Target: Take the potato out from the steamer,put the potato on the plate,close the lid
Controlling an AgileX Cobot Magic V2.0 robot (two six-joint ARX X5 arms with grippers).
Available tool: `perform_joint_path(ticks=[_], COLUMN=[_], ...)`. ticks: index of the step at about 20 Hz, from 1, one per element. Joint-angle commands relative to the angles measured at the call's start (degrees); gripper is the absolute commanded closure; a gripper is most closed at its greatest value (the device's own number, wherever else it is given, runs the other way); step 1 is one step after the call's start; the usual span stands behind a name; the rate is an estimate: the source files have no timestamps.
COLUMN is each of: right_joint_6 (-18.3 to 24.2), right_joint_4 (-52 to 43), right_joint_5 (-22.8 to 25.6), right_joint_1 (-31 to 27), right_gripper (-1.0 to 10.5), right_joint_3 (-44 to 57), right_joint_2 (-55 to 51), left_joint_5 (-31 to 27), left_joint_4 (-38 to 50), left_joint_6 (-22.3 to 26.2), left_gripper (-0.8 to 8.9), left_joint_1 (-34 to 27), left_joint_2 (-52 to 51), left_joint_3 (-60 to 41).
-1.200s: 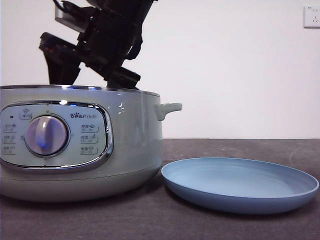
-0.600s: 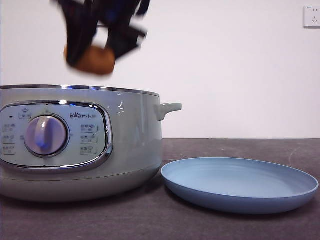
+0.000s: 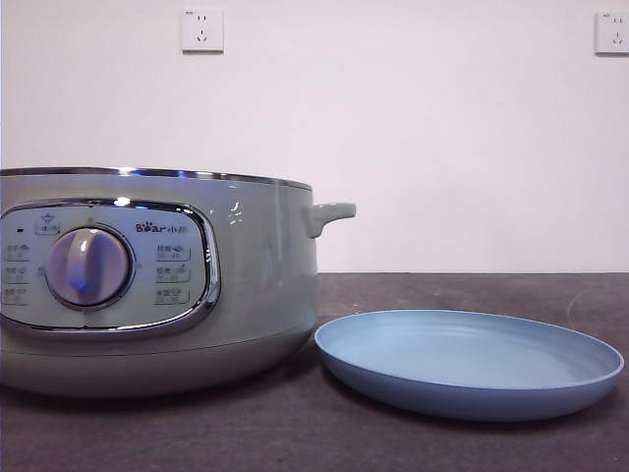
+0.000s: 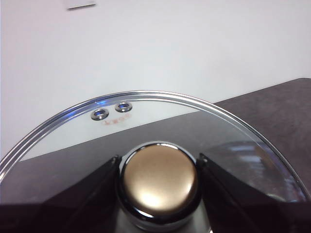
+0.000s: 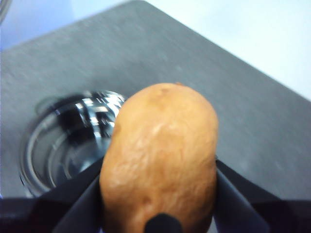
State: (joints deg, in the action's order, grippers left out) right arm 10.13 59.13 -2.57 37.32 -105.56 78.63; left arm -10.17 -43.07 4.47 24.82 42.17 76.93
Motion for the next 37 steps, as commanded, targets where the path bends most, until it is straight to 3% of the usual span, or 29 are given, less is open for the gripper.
perform_joint_path(ticks=[1,10,16,18,20,26,37], right_joint_6=[0.2,-0.7,-3.2,-4.4,-5.8,-6.7,-6.7], right_joint_4=[4.0,8.6,1.4,-3.4,-8.2,-19.1,-24.1], right_joint_5=[0.0,-0.3,-0.5,-2.5,-5.0,-5.0,-8.2], right_joint_1=[-3.5,-10.9,-12.3,-12.3,-12.2,-12.1,-9.8], right_gripper=[9.6,9.6,9.6,9.6,9.6,9.6,9.6], right_joint_3=[0.1,2.8,18.9,25.5,31.8,45.2,47.2], right_joint_2=[-2.1,-8.1,-9.0,-8.3,-7.1,0.1,16.9], left_joint_5=[2.5,10.5,12.3,12.2,12.2,12.2,12.0], left_joint_4=[4.9,8.1,8.8,8.8,8.8,8.7,8.7], left_joint_6=[-0.3,-1.7,-2.8,-2.9,-2.8,-3.0,-2.9], left_gripper=[8.22,8.22,8.22,8.22,8.22,8.22,8.22], left_joint_1=[0.0,0.0,0.0,0.0,0.0,0.0,0.0], left_joint_2=[1.2,7.2,9.4,9.6,9.6,9.6,9.6], left_joint_3=[0.8,0.8,0.8,0.8,0.8,0.8,0.8])
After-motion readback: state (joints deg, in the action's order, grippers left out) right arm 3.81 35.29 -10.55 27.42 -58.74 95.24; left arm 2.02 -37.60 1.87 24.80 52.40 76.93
